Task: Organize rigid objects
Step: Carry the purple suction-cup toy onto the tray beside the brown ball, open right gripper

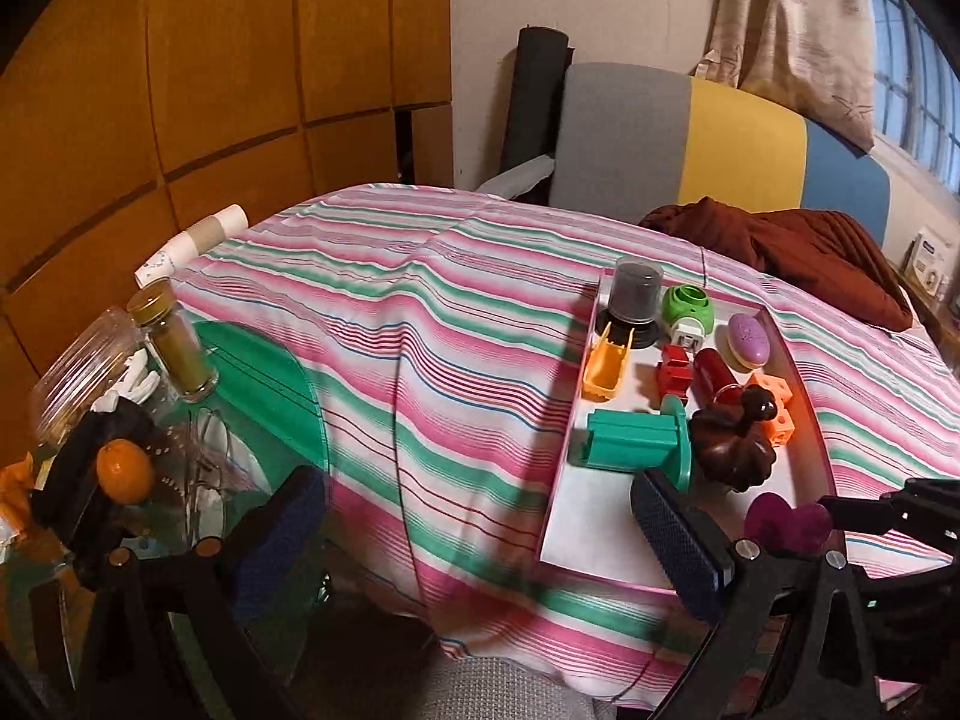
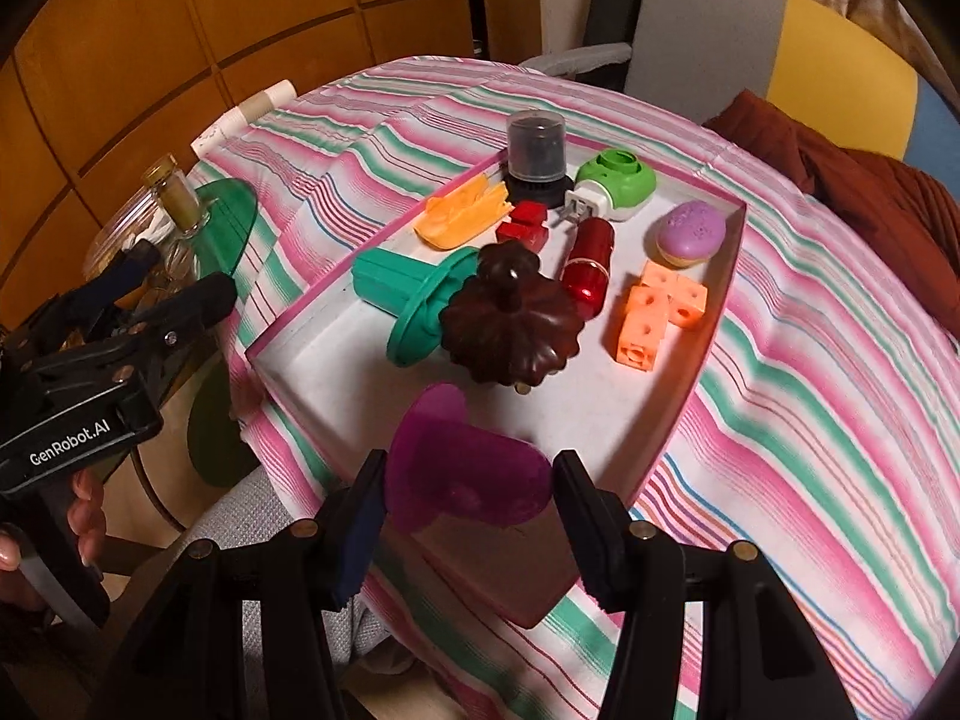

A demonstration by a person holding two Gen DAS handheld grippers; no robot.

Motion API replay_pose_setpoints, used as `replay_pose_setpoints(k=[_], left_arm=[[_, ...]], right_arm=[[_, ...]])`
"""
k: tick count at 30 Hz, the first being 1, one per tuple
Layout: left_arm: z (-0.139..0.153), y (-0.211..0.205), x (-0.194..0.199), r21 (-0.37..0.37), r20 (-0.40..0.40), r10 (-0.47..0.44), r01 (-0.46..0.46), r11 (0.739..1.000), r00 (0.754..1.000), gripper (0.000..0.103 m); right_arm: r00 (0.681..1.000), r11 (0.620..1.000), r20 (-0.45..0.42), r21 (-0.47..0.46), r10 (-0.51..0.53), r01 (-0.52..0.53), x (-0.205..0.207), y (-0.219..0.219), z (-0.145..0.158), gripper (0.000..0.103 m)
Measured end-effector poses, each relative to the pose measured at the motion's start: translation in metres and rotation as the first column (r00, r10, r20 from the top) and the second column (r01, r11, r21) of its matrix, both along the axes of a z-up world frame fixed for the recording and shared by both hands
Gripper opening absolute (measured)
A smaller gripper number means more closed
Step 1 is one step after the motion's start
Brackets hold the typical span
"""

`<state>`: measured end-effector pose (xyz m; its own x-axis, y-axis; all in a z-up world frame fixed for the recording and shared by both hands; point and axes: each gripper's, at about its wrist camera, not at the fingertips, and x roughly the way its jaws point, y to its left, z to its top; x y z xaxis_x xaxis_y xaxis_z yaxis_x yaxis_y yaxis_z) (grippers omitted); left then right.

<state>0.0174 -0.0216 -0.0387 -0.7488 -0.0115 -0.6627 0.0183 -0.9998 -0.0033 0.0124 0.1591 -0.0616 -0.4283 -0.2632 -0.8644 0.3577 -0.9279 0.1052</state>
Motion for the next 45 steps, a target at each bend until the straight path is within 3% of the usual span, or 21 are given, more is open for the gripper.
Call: replay_pose_setpoints(k=[24,28,36,39,45], left_arm=[[-0.002,0.002,-0.002,0.014,0.033,-0.001,0.000,1.000,0.999,0.103],[-0.002,0.001,-0.001,0.013,0.033,0.000,-0.001,1.000,0.999,0.103],[-0.003,0.002,-0.003,0.026,0.043,-0.013,0.012,1.000,0.999,0.103],[-0.003,0.003,-0.003,0.026,0.049,-0.018,0.016,1.000,0.999,0.103],[-0.002,0.005,-0.002,0.037,0.052,-0.024,0.022,0.999,0.998,0.103]], right_arm=[[0.997,0.997,0.025,-0.028,-0.074,0.075,-0.012,0.004,-0.003,0.056],[0.996,0.992,0.042,-0.090,-0.082,0.086,-0.016,0.007,0.003,0.063],[0.976,0.973,-0.036,-0.103,-0.213,0.208,-0.003,0.039,0.022,0.063],[0.972,0.972,-0.057,-0.069,-0.227,0.223,0.004,0.046,0.028,0.063],[0.972,0.964,-0.109,0.149,-0.207,0.222,0.003,0.035,0.017,0.063]])
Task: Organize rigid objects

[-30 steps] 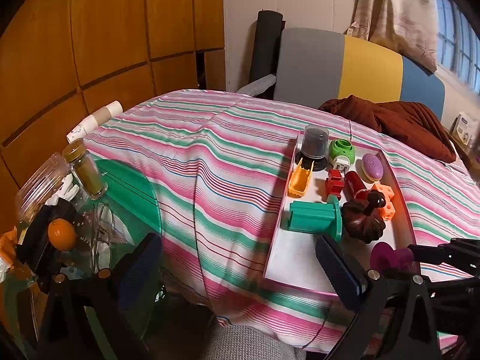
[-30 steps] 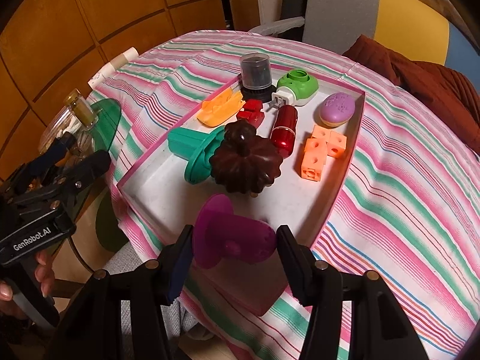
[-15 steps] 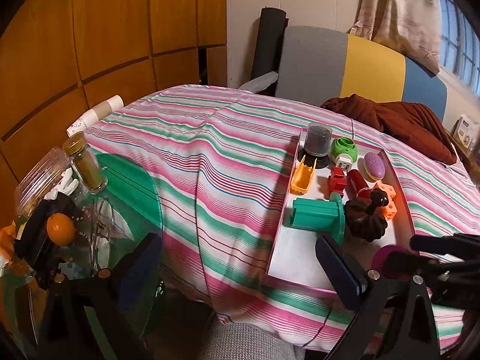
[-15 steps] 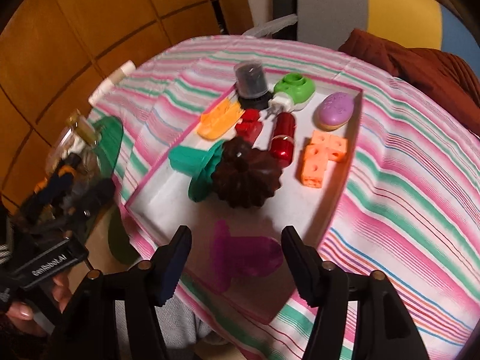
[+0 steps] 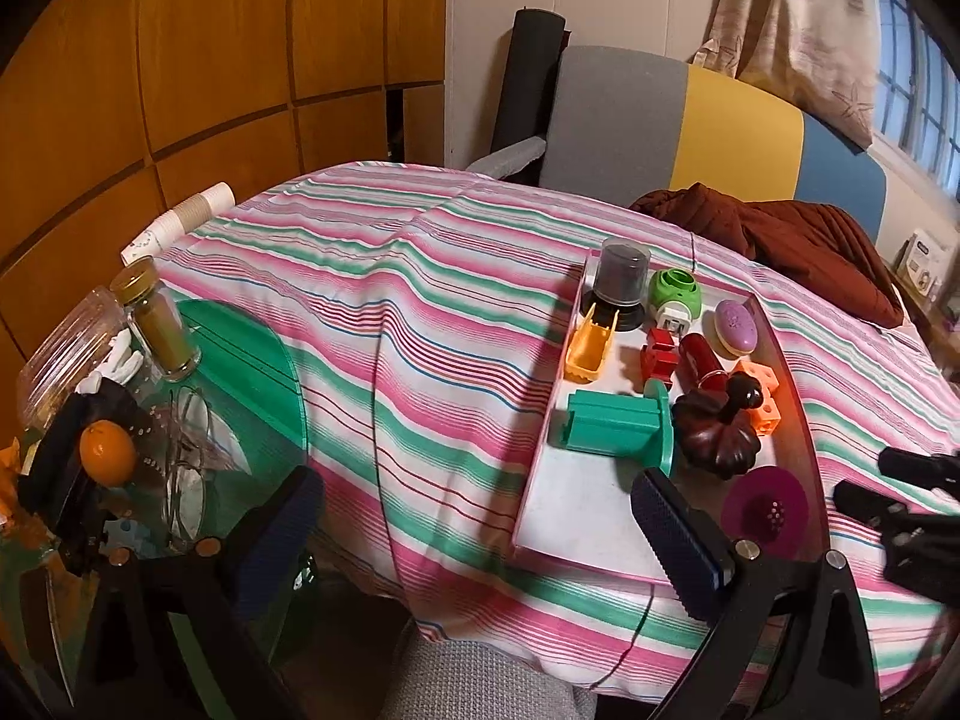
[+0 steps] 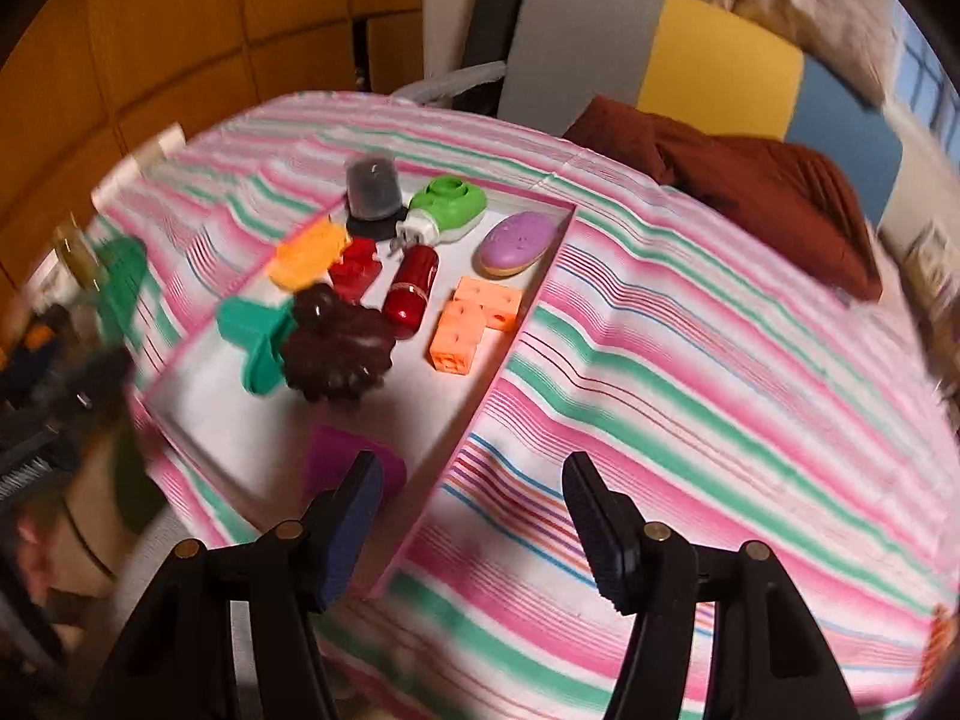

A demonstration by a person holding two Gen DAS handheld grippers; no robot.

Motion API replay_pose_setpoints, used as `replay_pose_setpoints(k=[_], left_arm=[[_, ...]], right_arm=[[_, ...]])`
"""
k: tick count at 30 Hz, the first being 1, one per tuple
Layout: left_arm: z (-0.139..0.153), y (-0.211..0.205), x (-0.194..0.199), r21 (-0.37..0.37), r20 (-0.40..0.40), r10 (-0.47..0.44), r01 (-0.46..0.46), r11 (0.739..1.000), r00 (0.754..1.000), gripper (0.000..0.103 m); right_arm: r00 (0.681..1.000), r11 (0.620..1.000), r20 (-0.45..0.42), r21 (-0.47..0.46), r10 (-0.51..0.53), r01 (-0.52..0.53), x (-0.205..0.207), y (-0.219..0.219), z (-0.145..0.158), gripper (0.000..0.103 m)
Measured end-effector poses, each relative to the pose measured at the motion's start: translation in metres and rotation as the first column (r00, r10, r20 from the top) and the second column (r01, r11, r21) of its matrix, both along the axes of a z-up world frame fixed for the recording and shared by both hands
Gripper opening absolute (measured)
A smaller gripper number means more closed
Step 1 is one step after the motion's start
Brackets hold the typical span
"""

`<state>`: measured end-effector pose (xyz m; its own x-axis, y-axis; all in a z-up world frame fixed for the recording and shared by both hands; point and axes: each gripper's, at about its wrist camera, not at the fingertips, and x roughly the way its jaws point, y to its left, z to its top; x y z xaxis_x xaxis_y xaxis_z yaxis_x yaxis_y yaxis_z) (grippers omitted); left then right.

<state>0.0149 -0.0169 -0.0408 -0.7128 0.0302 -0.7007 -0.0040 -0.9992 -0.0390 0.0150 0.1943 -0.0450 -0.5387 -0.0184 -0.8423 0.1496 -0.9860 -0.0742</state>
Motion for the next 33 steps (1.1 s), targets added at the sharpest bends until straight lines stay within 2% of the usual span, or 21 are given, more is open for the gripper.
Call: replay_pose_setpoints(k=[4,9,11,17,22,24,27,33], left_arm=[[0.002,0.002,0.001,-0.025,-0.006,-0.003,0.003,1.000,1.000,0.103],[0.006,0.004,-0.001,-0.028,0.006,-0.018,0.018,0.999,1.000,0.103],[0.007,0.005,-0.001,-0.009,0.009,-0.043,0.043,0.999,0.999,0.103],[0.017,0.004,0.001,0.109,-0.010,-0.087,0.087,0.990,0.996,0.103],[0.024,0.008,-0.004,-0.024,-0.007,-0.020,0.019,1.000,1.000,0.103],[0.026,0.008,-0.006,-0.042,-0.001,-0.017,0.017,0.999,1.000,0.103],[0.031,0.007,-0.009,-0.038,0.019,-0.017,0.018,0.999,1.000,0.103],[0.043,0.003,-0.016,0.028,0.053,-0.019,0.017,0.999,0.998,0.103]], right_arm=[[0.998,0.998,0.014,0.025,0.061,-0.062,-0.005,-0.023,-0.011,0.063],[0.998,0.997,-0.023,0.057,0.057,-0.055,-0.006,-0.031,-0.006,0.063],[0.999,0.997,-0.034,0.064,0.036,-0.034,-0.006,-0.029,-0.002,0.063],[0.998,0.999,-0.035,-0.031,-0.044,0.042,-0.007,-0.017,0.017,0.063],[0.995,0.993,-0.045,-0.086,-0.084,0.080,-0.008,-0.017,0.032,0.063],[0.994,0.991,-0.050,-0.099,-0.094,0.089,-0.008,-0.019,0.036,0.063],[0.991,0.985,-0.052,-0.126,-0.124,0.116,-0.009,-0.020,0.042,0.063],[0.978,0.970,-0.013,-0.131,-0.210,0.206,-0.017,-0.017,0.044,0.064]])
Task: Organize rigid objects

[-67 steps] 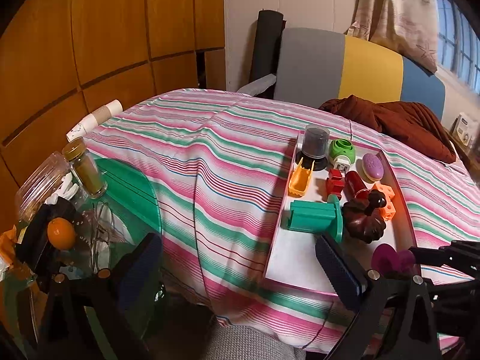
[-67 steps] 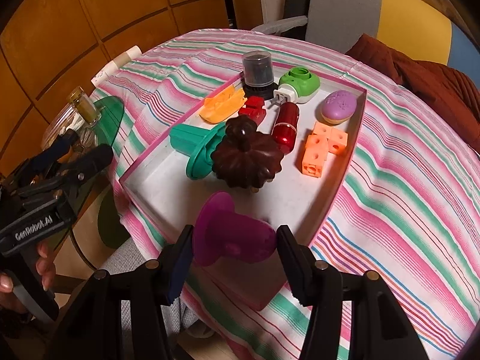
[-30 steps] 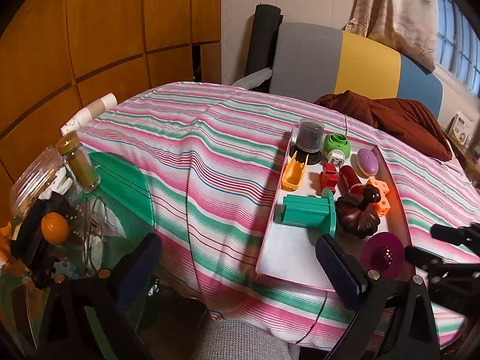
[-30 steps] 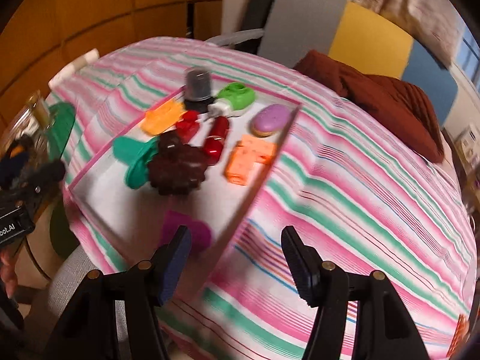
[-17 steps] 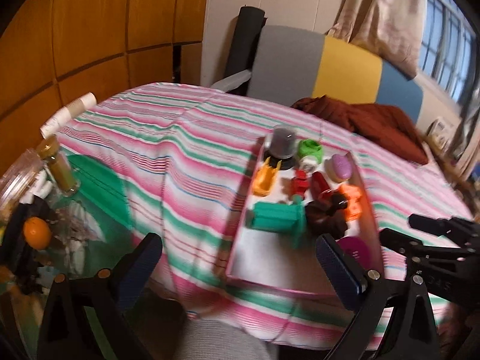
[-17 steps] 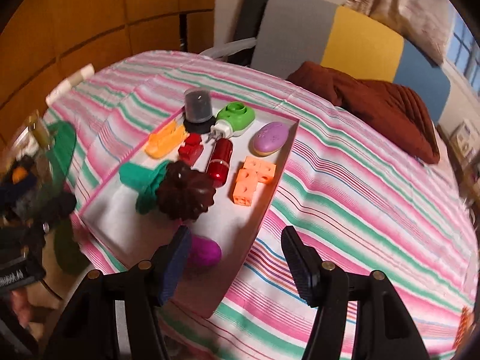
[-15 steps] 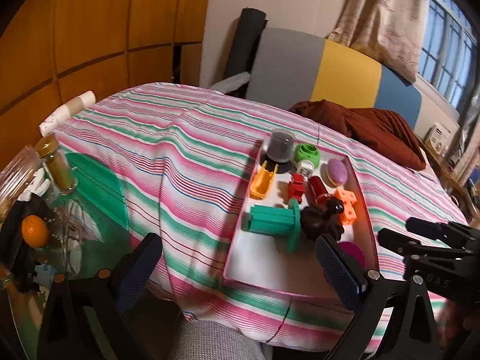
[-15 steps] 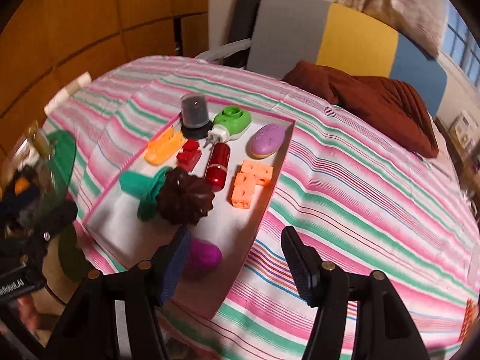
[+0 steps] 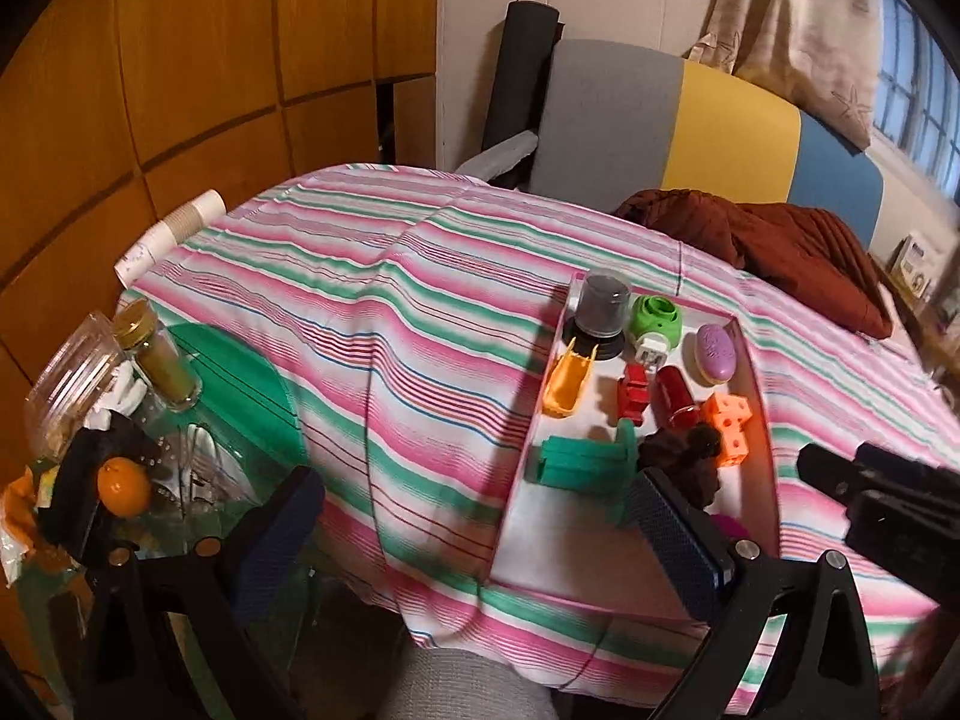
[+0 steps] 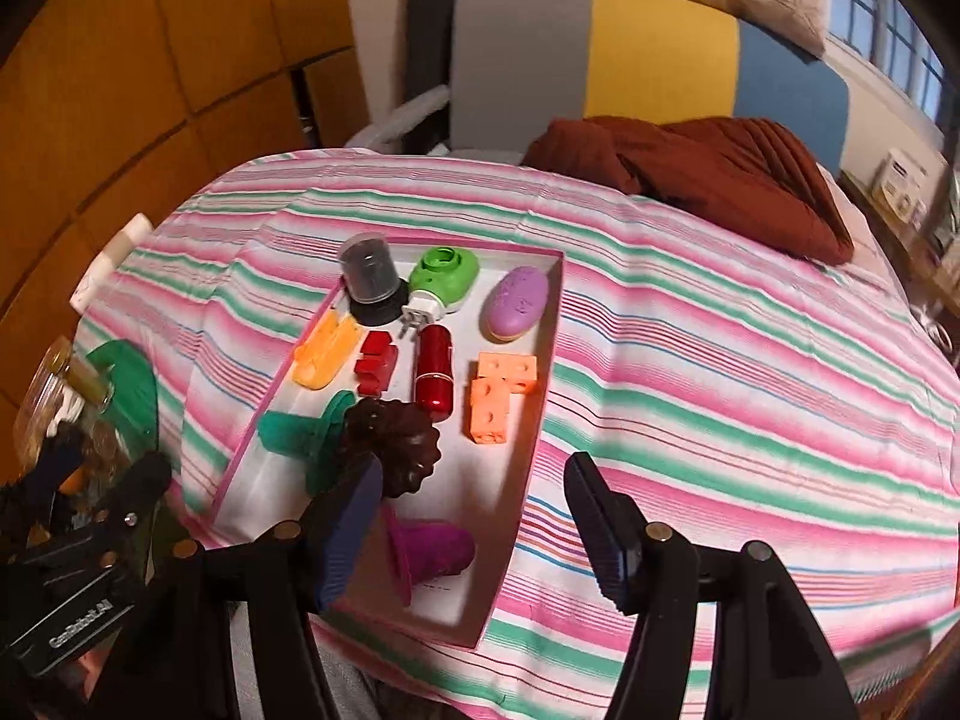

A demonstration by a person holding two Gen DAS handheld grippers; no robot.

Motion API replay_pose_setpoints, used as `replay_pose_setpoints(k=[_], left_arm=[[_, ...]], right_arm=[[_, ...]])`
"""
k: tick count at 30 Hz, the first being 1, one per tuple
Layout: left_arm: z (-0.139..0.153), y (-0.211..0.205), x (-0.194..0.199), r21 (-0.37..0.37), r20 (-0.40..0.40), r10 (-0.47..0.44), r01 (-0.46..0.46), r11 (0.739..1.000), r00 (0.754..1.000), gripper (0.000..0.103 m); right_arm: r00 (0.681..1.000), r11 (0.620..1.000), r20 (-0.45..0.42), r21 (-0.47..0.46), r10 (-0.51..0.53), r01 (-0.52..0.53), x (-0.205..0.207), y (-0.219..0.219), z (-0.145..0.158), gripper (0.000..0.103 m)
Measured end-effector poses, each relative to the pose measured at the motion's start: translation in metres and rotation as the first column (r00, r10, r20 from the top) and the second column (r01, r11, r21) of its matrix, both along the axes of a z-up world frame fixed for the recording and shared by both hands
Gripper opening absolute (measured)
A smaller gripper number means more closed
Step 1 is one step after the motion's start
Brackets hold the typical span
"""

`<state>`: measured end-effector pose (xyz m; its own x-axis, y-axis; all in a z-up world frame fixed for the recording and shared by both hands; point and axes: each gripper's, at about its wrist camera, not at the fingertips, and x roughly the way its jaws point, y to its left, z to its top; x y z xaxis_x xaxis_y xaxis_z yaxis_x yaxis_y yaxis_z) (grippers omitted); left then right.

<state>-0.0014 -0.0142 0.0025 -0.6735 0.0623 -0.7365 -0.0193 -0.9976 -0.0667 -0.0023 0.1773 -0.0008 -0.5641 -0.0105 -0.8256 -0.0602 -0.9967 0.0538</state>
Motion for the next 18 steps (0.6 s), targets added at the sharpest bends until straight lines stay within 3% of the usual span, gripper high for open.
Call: replay_pose_setpoints(k=[7,11,18], left_arm=[[0.009,0.004,-0.004,-0.025,-0.001,0.029,-0.029,0.999,1.000,0.103],[0.015,0.009,0.002,-0.070,-0.048,0.031,-0.034,0.997,0.998,0.103],[0.016,0.020,0.005,-0.142,-0.038,-0.026,0.020,0.990,0.999,0.103]], right_arm=[[0.996,0.996,0.031,0.011,-0.085,0.085,-0.004,0.001,0.000,0.064],[0.993,0.995,0.051,-0.005,-0.102,0.102,-0.004,0.002,-0.001,0.064],[0.991,0.992,0.055,0.046,-0.123,0.120,-0.003,0.002,-0.001,0.064]])
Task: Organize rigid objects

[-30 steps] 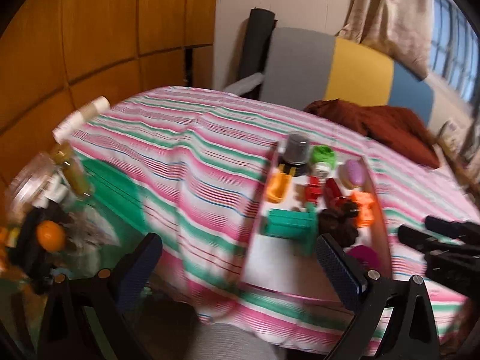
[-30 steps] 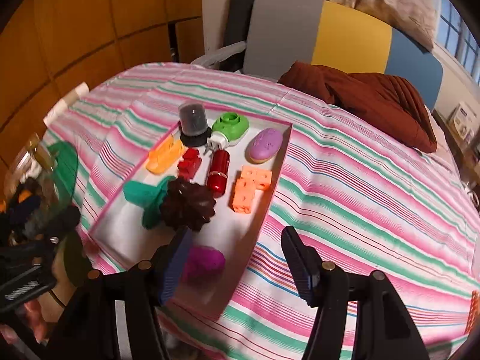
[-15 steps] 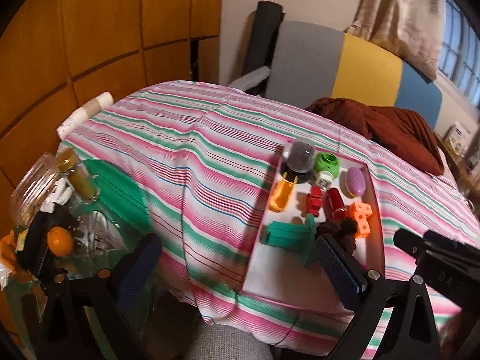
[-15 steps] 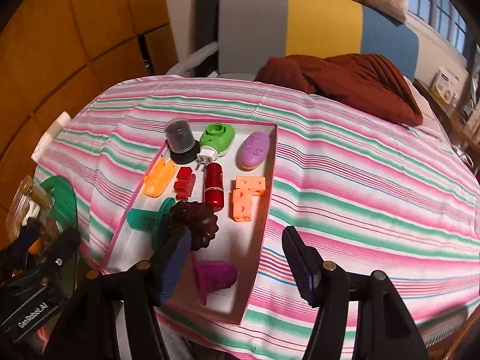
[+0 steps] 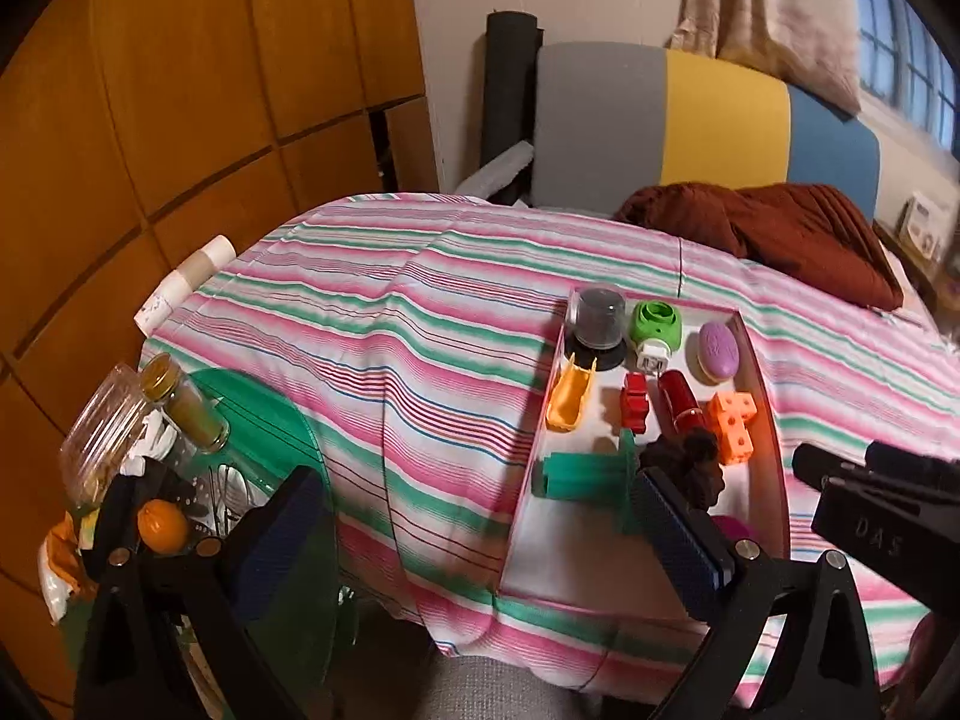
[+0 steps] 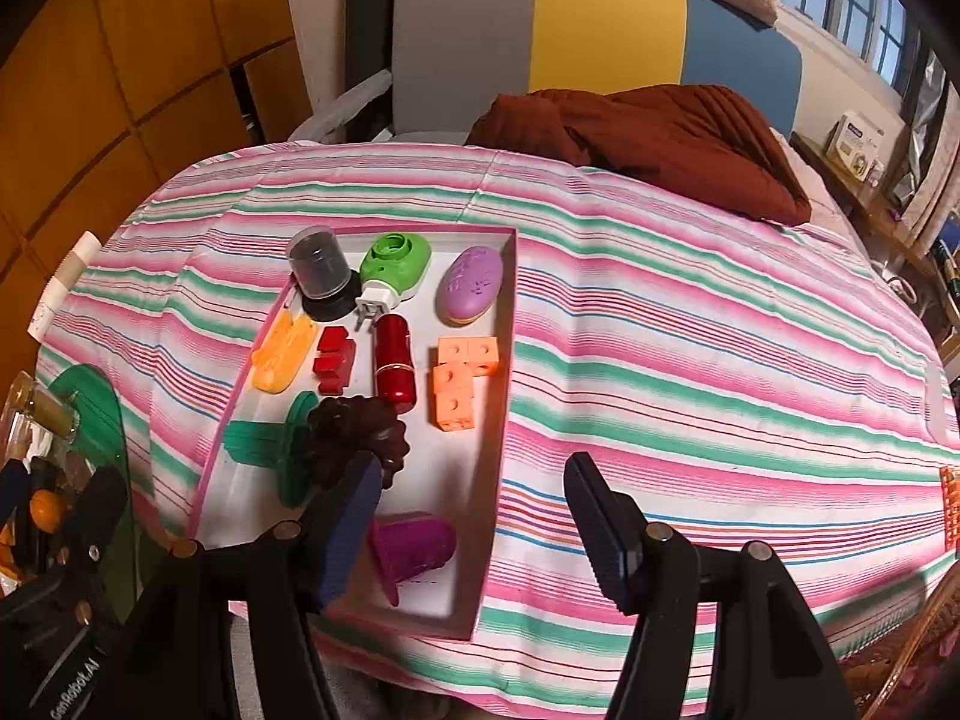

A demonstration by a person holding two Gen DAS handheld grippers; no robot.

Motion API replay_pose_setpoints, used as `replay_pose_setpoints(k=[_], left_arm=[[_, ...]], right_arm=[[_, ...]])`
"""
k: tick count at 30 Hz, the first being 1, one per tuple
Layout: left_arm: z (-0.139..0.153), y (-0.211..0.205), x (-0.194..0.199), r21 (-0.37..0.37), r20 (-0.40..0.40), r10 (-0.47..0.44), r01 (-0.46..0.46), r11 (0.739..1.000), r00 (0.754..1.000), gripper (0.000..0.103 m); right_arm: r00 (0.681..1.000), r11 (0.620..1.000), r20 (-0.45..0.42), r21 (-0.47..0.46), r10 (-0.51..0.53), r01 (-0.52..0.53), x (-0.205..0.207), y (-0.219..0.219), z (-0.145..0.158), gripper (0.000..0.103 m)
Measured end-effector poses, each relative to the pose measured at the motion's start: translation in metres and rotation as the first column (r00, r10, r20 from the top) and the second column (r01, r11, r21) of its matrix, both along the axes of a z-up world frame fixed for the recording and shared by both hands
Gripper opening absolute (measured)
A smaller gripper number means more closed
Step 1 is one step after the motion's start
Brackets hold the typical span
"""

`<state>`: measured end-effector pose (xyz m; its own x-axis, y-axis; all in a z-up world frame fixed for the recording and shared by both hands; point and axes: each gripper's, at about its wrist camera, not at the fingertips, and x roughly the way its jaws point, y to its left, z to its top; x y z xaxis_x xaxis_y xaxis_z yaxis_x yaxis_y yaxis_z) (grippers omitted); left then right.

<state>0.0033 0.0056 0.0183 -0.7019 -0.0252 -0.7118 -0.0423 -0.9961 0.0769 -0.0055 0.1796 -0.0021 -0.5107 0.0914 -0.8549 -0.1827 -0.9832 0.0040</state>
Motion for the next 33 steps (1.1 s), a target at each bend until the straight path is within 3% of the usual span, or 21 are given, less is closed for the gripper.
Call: replay_pose_setpoints(k=[9,33], left_arm=[[0.002,0.007,0.002,-0.029,-0.008,-0.020,0.020,0.999,1.000,0.103],[-0.004,0.015,-0.001,-0.006,0.050,-0.043,0.044,0.999,0.998,0.102]], right_arm=[[1.000,1.000,-0.020,0.029,-0.007,0.008,0.000,0.001,0.005,0.064],[0.999,0.999,-0.018,0.037,-0.028,0.029,0.000,0.004,0.005,0.064]])
